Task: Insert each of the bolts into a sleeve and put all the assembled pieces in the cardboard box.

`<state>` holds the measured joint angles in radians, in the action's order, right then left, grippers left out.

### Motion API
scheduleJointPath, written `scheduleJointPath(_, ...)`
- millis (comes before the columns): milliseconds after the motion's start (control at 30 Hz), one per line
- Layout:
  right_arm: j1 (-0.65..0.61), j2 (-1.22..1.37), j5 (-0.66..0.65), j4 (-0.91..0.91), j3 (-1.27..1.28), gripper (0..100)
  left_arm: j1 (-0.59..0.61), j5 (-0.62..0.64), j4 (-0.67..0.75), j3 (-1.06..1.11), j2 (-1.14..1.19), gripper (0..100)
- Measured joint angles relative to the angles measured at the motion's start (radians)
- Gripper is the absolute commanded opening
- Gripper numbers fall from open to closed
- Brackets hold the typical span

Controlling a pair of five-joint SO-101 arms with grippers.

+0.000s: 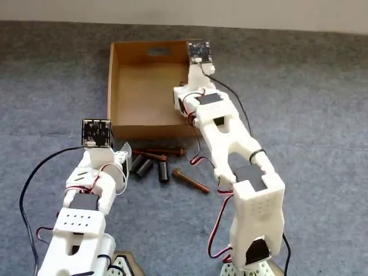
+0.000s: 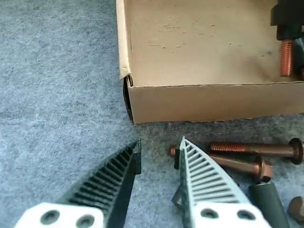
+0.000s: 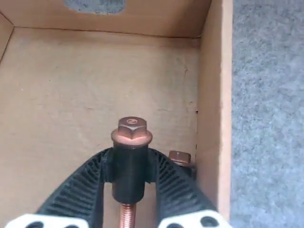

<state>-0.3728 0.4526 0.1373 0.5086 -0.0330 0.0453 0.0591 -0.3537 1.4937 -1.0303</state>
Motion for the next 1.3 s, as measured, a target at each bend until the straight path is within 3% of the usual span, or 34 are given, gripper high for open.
scheduleJointPath(433,-0.014,0.072,-0.006,0.000,-0.003,0.7,0.000,0.000,0.000,0.000,0.000,14)
scheduleJointPath(633,-0.014,0.072,-0.195,0.069,-0.003,0.7,0.000,0.000,0.000,0.000,0.000,14)
scheduleJointPath(767,-0.014,0.074,-0.232,0.083,-0.009,0.7,0.000,0.000,0.000,0.000,0.000,14)
scheduleJointPath(933,-0.014,0.074,-0.232,0.083,-0.009,2.6,0.000,0.000,0.000,0.000,0.000,14)
scheduleJointPath(1067,-0.014,0.074,-0.226,0.083,-0.009,15.4,0.000,0.000,0.000,0.000,0.000,14)
scheduleJointPath(1300,-0.014,0.072,-0.153,0.097,-0.057,11.2,0.000,0.000,0.000,0.000,0.000,14)
